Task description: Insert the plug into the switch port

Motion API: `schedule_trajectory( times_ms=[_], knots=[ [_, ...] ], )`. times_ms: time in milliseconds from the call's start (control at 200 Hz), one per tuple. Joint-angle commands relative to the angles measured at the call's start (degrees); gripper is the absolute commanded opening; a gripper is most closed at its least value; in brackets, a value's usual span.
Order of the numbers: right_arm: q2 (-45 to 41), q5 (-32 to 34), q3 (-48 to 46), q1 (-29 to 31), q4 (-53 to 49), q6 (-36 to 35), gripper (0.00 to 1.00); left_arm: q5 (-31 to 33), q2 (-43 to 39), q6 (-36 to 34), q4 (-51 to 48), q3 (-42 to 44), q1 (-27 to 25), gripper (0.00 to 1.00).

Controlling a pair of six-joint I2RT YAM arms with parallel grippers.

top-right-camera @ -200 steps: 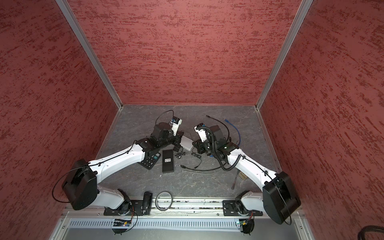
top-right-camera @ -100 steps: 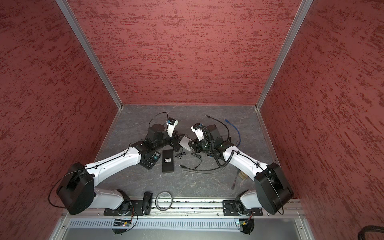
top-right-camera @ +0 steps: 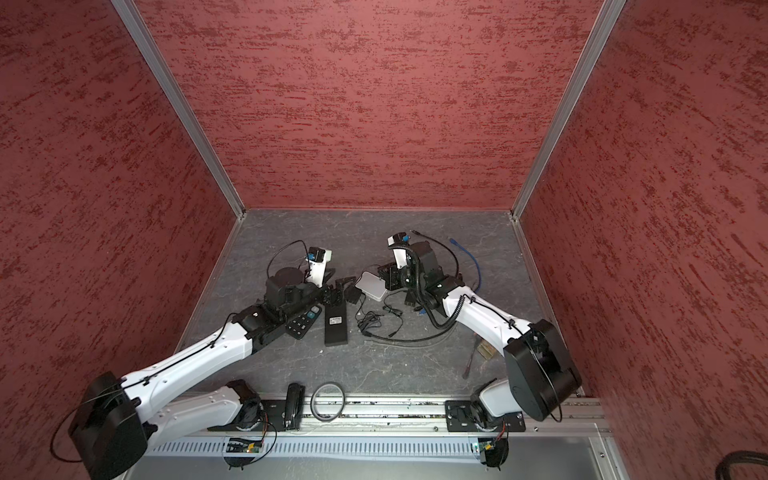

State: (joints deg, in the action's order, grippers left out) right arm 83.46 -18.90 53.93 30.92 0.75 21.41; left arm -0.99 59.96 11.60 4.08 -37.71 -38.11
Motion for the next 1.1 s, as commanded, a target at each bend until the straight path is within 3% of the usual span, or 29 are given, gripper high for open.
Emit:
schedule_trajectory(
  times_ms=[0,145,301,411,691,1097],
  knots=[
    [1.9,1.97,2.77,-0.26,-0.67,2.14,0.11,1.08,-2.79,0.01,-1.91,1.36,-2.15,0.76],
    [2.32,0.01,3.75,-0.27,-0.37,2.37,0.11,0.62,-1.47,-1.08,1.54,2.46,-7.26,0.72],
    [1.21,-1.28,3.56,-0.29,-0.73,1.51,0.11,0.0,5.32,-1.93,8.53,2.48,-11.22,0.68],
    [0.12,-3.69,2.54,-0.26,-0.04,0.06,0.12,-0.2,10.55,-1.75,13.69,2.21,-11.9,0.61],
    [-5.71,-8.06,-0.64,-0.24,1.0,-1.46,0.13,7.36,16.33,-8.22,32.75,6.63,-12.07,0.61],
    [-8.01,-7.07,-4.66,-0.24,2.68,-1.29,0.12,9.65,22.91,-17.9,44.79,6.88,-13.85,0.58]
  ],
)
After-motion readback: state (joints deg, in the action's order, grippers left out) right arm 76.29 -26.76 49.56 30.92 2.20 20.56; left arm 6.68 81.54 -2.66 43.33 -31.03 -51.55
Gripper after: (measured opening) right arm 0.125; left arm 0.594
